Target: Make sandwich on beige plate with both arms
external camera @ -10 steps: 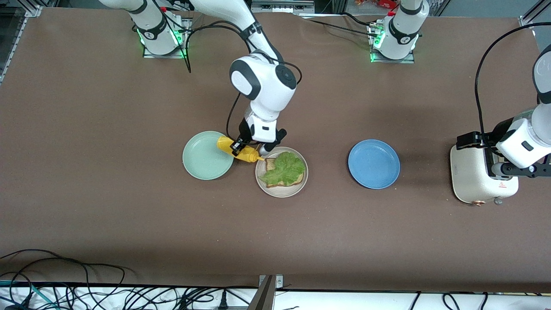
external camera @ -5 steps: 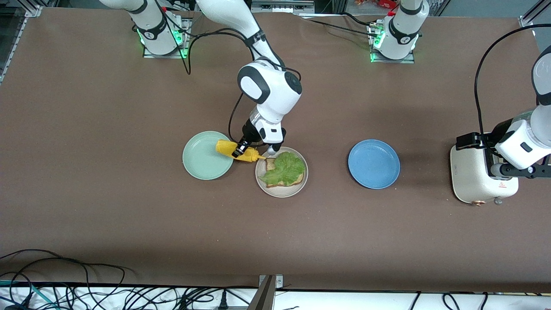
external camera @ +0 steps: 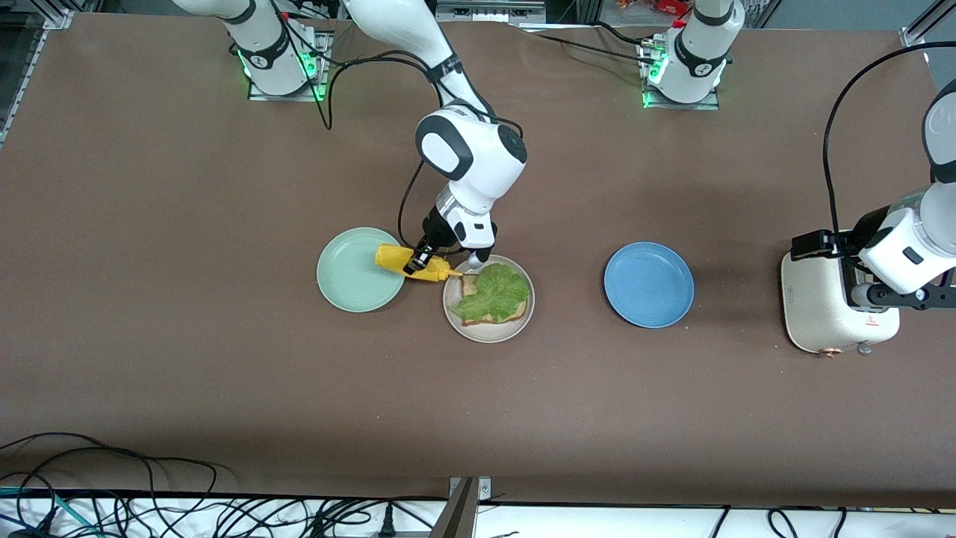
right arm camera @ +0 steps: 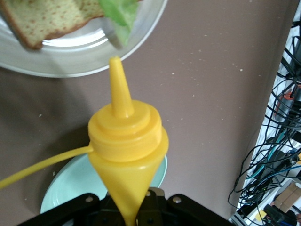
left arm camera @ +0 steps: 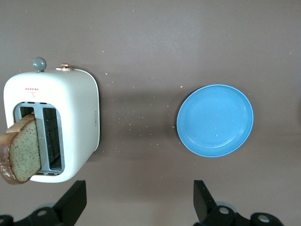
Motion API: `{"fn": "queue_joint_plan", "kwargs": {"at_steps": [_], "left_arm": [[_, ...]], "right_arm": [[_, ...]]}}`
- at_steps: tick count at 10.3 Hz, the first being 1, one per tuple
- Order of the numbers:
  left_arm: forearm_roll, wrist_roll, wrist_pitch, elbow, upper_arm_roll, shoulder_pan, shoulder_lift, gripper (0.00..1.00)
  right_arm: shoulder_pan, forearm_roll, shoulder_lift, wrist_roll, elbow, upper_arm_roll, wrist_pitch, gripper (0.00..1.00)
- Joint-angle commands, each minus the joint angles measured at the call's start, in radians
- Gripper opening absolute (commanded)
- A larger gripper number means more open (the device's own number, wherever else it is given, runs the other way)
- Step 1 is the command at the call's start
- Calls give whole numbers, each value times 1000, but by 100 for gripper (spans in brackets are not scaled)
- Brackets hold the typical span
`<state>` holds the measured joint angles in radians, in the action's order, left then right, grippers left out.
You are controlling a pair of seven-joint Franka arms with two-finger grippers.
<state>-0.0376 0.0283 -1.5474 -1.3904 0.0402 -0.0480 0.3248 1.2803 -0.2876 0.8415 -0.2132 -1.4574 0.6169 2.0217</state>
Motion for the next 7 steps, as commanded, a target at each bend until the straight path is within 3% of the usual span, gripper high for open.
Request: {"fn": "queue_joint_plan", "kwargs": {"at_steps": [1,3,7], "left_arm": [[-31,-4,6,-6,6,-3,-7,100],[-31,-2,6,-6,6,-4,-7,100],[-34,12,4,-9,6,-39,2,100]], "right_arm": [[-22,121,-89,-53,9,67,-31,0],[-41,253,-203,-189,-38,148,-75,0],[-65,343,-427,-461,-197,263,-61,0]]}}
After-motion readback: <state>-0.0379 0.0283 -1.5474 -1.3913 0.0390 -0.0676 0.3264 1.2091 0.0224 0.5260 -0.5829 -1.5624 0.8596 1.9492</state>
